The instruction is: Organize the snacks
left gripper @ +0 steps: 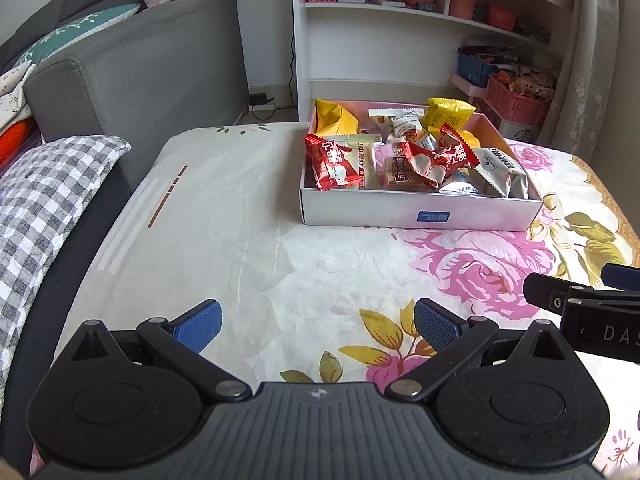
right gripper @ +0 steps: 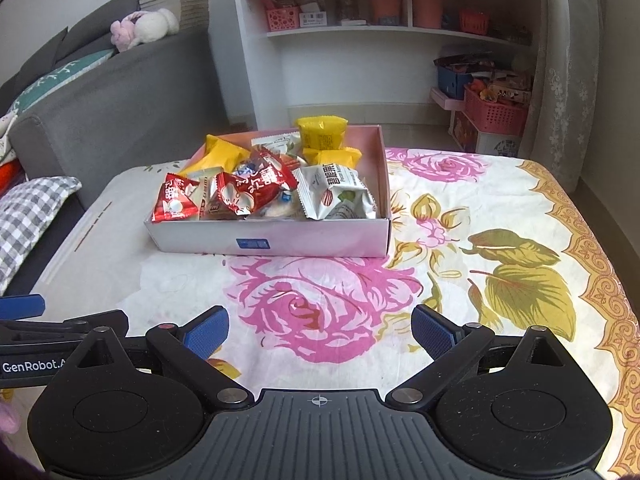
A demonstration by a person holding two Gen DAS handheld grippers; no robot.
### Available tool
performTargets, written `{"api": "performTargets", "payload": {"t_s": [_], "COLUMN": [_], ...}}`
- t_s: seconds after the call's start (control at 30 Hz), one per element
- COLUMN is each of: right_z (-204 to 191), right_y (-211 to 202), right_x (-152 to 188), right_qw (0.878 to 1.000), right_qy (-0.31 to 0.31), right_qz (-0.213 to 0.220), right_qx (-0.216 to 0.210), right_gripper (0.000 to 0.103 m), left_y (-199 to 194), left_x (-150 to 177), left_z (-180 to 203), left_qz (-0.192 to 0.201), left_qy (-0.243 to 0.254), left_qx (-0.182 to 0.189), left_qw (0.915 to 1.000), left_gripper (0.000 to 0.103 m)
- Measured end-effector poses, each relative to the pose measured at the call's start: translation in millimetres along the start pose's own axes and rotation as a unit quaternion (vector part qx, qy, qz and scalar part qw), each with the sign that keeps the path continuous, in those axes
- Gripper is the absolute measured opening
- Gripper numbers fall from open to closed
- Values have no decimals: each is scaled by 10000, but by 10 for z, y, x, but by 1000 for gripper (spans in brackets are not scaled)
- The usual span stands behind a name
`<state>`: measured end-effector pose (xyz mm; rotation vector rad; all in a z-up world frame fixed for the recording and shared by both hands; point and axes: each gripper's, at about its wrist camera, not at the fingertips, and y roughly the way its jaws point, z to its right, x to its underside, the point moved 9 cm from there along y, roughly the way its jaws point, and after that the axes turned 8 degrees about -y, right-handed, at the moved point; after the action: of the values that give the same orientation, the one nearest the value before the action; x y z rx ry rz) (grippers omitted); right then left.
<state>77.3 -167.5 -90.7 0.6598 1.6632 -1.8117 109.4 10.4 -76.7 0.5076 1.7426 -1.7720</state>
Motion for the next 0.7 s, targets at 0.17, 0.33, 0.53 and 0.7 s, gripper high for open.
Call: {"api": "performTargets", "payload": {"t_s": [0.17,0.33,0.53,0.7], "right_z": [-30,-57,-52,-54], "right_y": [61,77,78,82], "right_x": [33,48,49,51], "right_qw": [9998,9997,9997,9996], "right_qy": [95,99,115,119], "right_qz": [-132,-170,-181,-191], "right_qx": [-117,-151,-149,-171], "right_gripper": [99,99,99,99], "left_y": [25,23,14,8], "left_x": [28,32,15,-1], "left_z": [-17,-19,-11,-16], "left_qz": [-97,-127,-100,-72], "left_qy": [-3,-42,-49,-70], "left_qx": [-27,7,35,25], "left_qw": [9999,9999,9999,9999], "left_gripper": [103,103,103,103]}}
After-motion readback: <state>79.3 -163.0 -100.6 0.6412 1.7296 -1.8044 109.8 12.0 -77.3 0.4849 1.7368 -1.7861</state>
